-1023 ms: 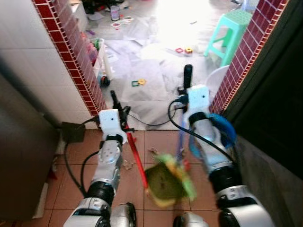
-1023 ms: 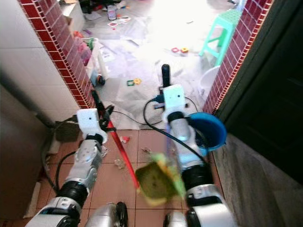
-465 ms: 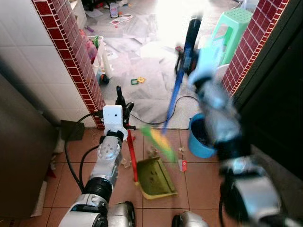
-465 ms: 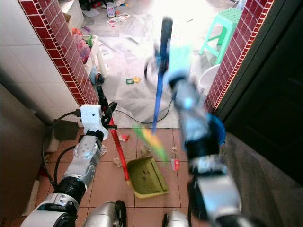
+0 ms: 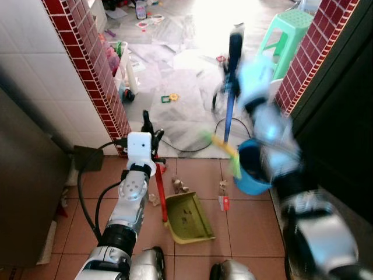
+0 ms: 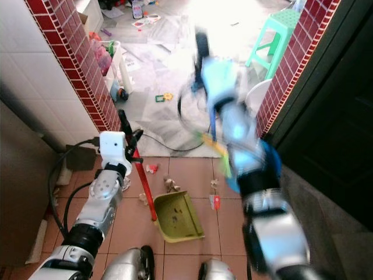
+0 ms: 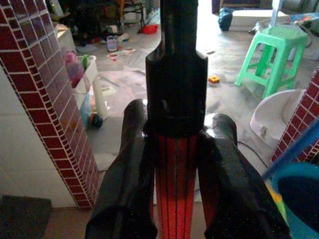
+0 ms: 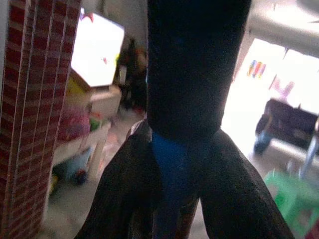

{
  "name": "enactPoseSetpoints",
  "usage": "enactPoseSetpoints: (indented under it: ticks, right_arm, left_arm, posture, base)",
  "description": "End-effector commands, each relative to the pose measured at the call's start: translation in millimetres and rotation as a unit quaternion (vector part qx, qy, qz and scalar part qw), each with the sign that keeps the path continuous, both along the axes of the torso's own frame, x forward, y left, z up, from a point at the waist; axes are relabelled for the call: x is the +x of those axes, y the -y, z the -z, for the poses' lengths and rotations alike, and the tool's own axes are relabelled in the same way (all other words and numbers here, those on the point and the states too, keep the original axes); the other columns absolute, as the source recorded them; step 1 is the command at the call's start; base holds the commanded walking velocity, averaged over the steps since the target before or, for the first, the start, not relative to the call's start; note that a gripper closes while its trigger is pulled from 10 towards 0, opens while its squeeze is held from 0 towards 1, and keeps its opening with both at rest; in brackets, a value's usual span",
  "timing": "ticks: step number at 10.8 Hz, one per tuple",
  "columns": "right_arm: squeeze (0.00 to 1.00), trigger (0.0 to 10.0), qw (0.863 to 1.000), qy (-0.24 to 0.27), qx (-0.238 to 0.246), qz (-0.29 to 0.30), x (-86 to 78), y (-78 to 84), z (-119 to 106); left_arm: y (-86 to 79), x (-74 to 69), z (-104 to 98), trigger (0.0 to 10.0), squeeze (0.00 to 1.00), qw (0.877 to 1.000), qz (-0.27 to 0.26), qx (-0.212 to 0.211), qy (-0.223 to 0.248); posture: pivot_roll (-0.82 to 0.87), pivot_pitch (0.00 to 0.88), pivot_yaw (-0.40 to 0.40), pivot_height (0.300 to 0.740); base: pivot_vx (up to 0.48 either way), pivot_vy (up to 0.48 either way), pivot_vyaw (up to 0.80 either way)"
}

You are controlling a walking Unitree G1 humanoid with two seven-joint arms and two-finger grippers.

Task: Sweep floor

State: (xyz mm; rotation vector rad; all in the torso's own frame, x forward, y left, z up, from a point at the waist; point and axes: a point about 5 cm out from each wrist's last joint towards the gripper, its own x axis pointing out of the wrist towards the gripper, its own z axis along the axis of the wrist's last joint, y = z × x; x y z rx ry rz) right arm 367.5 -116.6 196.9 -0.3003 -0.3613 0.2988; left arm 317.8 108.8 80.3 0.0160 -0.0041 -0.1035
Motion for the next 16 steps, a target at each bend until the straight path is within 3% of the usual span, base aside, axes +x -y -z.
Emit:
enactPoseSetpoints:
  ticks: [1,3,5,8,10,11,12,14,15,16]
  right_arm:
    - [0.0,10.0,0.999,-0.027,-0.006,0.019,-1.5,2.7,15]
    - [0.0,10.0,0.996,-0.086,0.025,0.028,-13.7,-9.7,53]
    - [0.0,10.0,0.991,-0.117,0.068,0.015,-17.8,-25.5,59]
    - [0.0,10.0,0.972,-0.148,0.181,0.014,-11.6,-42.9,42]
    - [0.0,10.0,0.951,-0.151,0.269,0.009,-2.1,-48.4,14]
    - [0.0,10.0,0.948,-0.147,0.284,0.002,-0.6,-47.8,4]
    - [0.0,10.0,0.956,-0.11,0.272,-0.025,0.0,-45.1,-21]
    - [0.0,10.0,0.984,-0.004,0.169,-0.054,-5.7,-33.5,-53]
    - [0.0,10.0,0.99,0.031,0.128,-0.047,-8.0,-20.8,-57]
    - [0.0,10.0,0.995,0.036,0.09,-0.019,-7.3,-2.9,-47]
  left_arm:
    - [-3.9,-2.4,2,10.0,0.0,1.0,-0.006,0.014,-0.005]
    - [-2.7,-4.2,4,10.0,0.0,1.0,-0.002,0.01,-0.017]
    - [0.1,-1.9,4,10.0,0.0,1.0,0.001,0.008,-0.024]
    - [8.0,-0.5,7,10.0,0.0,0.999,-0.003,-0.015,-0.045]
    - [15.1,-2.5,16,10.0,0.0,0.996,0.02,-0.018,-0.08]
    - [15.8,-2.0,15,10.0,0.0,0.997,0.019,-0.019,-0.078]
    - [17.2,-1.7,16,10.0,0.0,0.996,0.021,-0.019,-0.08]
    - [18.3,-1.7,16,10.0,0.0,0.996,0.021,-0.019,-0.085]
    - [18.4,-1.5,16,10.0,0.0,0.996,0.022,-0.019,-0.085]
    - [18.9,-1.1,16,10.0,0.0,0.996,0.023,-0.019,-0.086]
  posture:
    - [-0.07,0.152,0.016,0.74]
    - [-0.06,0.155,0.031,0.74]
    - [-0.07,0.148,0.032,0.74]
    - [-0.08,0.133,0.029,0.74]
    - [-0.08,0.121,0.021,0.74]
    - [-0.08,0.12,0.02,0.74]
    - [-0.09,0.121,0.018,0.74]
    - [-0.09,0.121,0.017,0.74]
    - [-0.09,0.121,0.017,0.74]
    - [-0.1,0.12,0.017,0.74]
  base:
    - [0.0,0.0,0.0]
    - [0.0,0.0,0.0]
    - [0.0,0.0,0.0]
    - [0.0,0.0,0.0]
    - [0.0,0.0,0.0]
    - [0.0,0.0,0.0]
    - [0.0,0.0,0.0]
    - [0.0,0.0,0.0]
    - [0.0,0.0,0.0]
    - [0.0,0.0,0.0]
